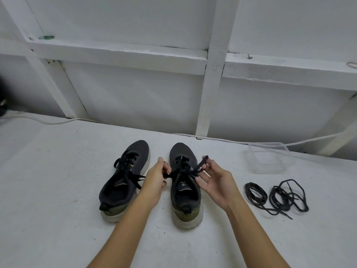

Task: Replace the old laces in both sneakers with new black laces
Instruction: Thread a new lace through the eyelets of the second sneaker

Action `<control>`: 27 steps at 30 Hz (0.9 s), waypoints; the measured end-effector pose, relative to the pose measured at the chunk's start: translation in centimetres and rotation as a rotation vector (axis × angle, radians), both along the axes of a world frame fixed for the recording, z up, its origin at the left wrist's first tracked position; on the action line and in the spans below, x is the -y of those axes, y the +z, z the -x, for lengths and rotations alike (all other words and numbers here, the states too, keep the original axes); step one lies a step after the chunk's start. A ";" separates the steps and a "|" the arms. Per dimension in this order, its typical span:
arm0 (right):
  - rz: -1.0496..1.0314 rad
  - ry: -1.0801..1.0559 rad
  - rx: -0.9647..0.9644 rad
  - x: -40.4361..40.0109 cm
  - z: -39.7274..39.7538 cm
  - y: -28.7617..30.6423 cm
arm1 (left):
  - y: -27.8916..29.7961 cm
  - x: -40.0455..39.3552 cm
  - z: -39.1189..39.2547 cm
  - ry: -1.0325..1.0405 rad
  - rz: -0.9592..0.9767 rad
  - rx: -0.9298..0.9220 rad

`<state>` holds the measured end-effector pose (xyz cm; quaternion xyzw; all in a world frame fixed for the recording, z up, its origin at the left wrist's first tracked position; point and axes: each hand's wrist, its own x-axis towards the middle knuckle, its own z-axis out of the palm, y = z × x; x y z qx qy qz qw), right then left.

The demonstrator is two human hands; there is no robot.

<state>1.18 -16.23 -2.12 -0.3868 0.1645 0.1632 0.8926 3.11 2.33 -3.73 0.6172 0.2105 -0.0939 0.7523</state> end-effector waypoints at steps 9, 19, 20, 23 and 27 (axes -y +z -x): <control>0.552 0.049 0.078 -0.6 -0.1 0.5 | 0.2 0.7 -0.3 -0.011 0.022 0.008; 1.100 0.093 0.243 -2.3 -0.8 1.1 | -1.1 0.0 0.4 -0.095 0.089 0.081; 1.095 0.080 0.252 -2.2 -0.8 1.2 | -1.0 0.1 0.4 -0.084 0.119 0.081; 0.816 -0.031 0.168 -1.8 -1.1 1.2 | -0.7 0.3 0.3 -0.026 0.356 0.067; 0.432 -0.047 0.055 -1.0 -1.2 0.8 | -0.6 0.2 0.1 -0.033 0.275 0.072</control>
